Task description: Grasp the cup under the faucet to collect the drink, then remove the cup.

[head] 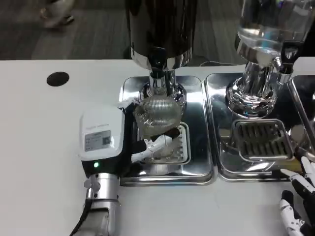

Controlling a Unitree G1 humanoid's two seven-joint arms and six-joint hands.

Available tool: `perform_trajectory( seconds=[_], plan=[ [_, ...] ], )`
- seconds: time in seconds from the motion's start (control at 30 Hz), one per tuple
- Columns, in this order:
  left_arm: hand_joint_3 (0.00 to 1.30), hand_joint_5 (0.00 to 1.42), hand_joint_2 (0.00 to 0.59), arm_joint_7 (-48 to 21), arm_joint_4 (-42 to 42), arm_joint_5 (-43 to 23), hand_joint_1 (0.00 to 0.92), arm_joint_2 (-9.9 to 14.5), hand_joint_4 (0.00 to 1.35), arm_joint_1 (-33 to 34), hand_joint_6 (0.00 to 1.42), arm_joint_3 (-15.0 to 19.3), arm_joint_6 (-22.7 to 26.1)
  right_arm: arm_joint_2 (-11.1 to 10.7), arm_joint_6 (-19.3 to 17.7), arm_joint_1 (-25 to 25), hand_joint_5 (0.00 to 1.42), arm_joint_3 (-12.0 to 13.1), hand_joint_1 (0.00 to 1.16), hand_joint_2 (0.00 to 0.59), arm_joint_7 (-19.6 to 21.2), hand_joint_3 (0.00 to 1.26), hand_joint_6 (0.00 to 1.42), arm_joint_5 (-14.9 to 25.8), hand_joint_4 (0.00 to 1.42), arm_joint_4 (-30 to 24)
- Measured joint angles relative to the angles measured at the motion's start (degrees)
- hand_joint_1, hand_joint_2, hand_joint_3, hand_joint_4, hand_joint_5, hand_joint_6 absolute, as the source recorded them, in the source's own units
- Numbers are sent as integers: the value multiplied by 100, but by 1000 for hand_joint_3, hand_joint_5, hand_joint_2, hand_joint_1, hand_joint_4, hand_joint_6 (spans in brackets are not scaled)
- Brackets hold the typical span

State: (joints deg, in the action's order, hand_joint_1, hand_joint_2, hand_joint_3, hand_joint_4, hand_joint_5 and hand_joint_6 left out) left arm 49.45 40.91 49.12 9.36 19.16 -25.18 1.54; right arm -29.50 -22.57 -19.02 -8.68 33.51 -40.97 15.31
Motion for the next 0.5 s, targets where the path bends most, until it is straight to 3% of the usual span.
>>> perform_trajectory(
  seconds=[0.07, 0.23, 0.5],
  plan=[
    [281, 516, 52, -204, -97, -72, 1, 4, 224, -30, 617, -6, 107, 5, -13, 21, 26, 0, 104, 561, 0, 290, 145, 0, 1, 0],
    [86, 309, 29, -608, -365, -147, 0, 104, 8, -35, 349, -4, 314, 15, -16, -25, 26, 0, 104, 561, 6, 290, 145, -1, 1, 0],
    [27, 180, 24, -890, -1137, -364, 0, 246, 0, -277, 165, 125, 246, 15, -73, -73, 26, 61, 100, 553, 19, 290, 146, 10, 9, 2]
  ],
)
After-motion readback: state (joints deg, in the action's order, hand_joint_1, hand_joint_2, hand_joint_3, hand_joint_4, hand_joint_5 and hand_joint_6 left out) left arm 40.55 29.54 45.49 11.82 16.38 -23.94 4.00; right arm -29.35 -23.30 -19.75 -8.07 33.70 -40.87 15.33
